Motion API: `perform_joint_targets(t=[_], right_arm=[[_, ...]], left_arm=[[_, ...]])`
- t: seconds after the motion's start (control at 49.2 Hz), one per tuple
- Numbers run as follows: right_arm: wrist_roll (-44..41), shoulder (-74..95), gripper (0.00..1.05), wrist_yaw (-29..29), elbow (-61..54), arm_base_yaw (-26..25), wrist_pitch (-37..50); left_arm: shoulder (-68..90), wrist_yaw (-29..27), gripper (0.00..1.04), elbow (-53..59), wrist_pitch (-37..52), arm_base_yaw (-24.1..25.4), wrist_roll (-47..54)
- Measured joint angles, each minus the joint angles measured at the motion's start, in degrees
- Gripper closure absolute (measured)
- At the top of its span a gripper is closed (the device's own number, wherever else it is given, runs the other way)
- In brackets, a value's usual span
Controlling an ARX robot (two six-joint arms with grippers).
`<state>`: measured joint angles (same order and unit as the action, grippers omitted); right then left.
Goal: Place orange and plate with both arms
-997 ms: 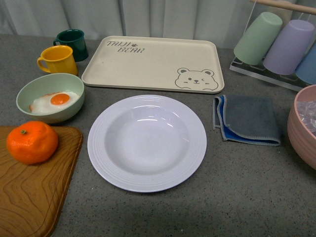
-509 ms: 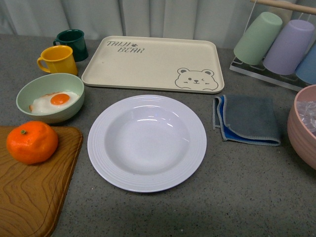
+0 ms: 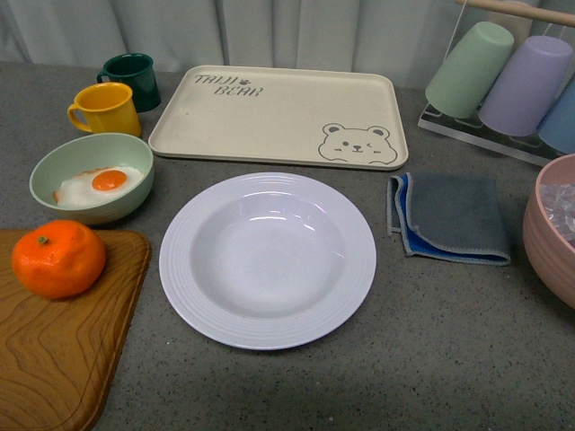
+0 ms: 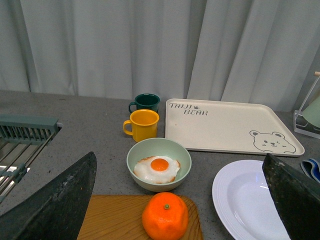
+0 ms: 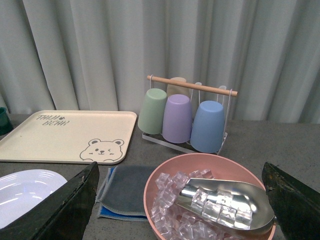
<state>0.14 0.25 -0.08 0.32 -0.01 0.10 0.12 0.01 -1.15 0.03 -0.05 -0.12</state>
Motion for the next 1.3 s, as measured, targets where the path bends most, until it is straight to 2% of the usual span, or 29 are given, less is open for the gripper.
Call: perform_joint_targets(t=[1.18, 1.221, 1.261, 1.302], right_arm=[[0.0, 0.0, 0.09, 0.0, 0.0, 0.0, 0.0], [0.0, 0.0, 0.09, 0.0, 0.0, 0.0, 0.0], [0.0, 0.0, 0.09, 0.0, 0.0, 0.0, 0.0], [0.0, -0.02, 0.09, 0.0, 0.0, 0.0, 0.0]], left_arm=[[0.0, 0.0, 0.07, 0.0, 0.0, 0.0, 0.0], [0.7, -2.27, 0.07, -0.35, -1.4, -0.72, -0.33], [5.42, -10.21, 0.07, -2.95, -8.59, -2.71, -1.53], [8.61, -11.96, 0.07, -3.28, -9.27, -3.13, -1.68]])
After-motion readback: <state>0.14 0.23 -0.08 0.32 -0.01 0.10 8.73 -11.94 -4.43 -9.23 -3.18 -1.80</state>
